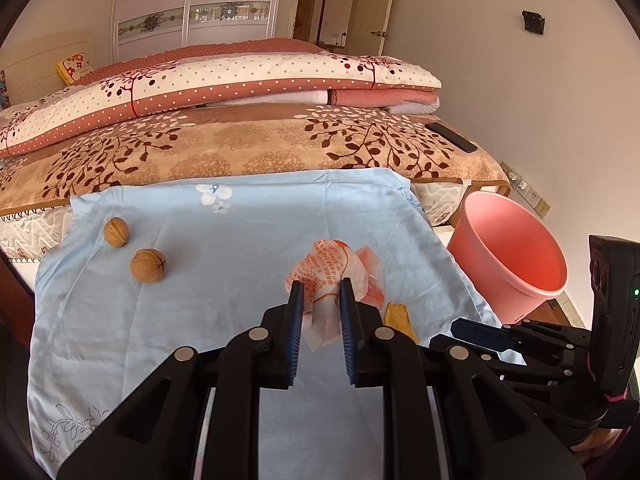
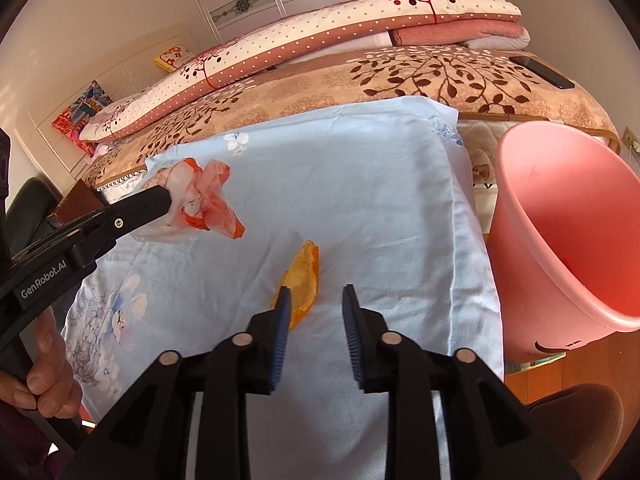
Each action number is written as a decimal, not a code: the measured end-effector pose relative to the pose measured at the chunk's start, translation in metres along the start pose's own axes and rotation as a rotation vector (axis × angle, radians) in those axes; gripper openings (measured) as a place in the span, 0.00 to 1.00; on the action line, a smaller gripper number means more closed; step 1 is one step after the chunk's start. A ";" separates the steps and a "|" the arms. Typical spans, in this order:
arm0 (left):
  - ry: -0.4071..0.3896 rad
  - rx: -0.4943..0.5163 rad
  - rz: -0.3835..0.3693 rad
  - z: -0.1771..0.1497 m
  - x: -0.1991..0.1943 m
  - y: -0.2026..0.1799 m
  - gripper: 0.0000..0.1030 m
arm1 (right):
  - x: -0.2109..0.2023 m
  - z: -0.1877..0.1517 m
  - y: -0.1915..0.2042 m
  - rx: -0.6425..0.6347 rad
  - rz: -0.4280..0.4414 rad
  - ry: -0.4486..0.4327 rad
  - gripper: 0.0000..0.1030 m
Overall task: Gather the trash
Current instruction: 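Lift the wrapper with the left tool while the right tool lifts the crisp, then carry the wrapper in the left tool while the right tool carries the crisp over the bucket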
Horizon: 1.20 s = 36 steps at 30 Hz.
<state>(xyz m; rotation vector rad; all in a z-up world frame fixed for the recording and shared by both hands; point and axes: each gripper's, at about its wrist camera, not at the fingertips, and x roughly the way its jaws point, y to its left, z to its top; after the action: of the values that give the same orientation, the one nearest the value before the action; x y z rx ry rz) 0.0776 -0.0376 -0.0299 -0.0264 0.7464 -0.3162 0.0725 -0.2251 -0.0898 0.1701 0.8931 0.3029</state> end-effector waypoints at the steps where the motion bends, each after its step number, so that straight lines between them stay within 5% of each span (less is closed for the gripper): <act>1: 0.004 -0.008 -0.003 -0.001 0.001 0.002 0.17 | 0.001 -0.001 0.001 -0.006 0.005 0.005 0.42; 14: 0.026 -0.058 -0.014 -0.008 0.001 0.021 0.17 | 0.036 -0.003 0.035 -0.114 -0.053 0.104 0.40; 16: 0.027 -0.060 -0.015 -0.008 0.001 0.021 0.17 | 0.037 -0.003 0.037 -0.132 -0.083 0.100 0.25; 19: 0.026 -0.057 -0.016 -0.008 0.001 0.021 0.17 | 0.036 -0.003 0.034 -0.123 -0.075 0.097 0.21; 36: -0.016 0.009 -0.064 0.009 -0.001 -0.016 0.17 | -0.003 0.004 0.014 -0.070 -0.053 -0.020 0.19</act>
<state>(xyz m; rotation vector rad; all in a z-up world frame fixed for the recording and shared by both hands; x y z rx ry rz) 0.0779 -0.0535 -0.0204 -0.0444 0.7294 -0.3797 0.0709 -0.2128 -0.0810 0.0847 0.8644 0.2820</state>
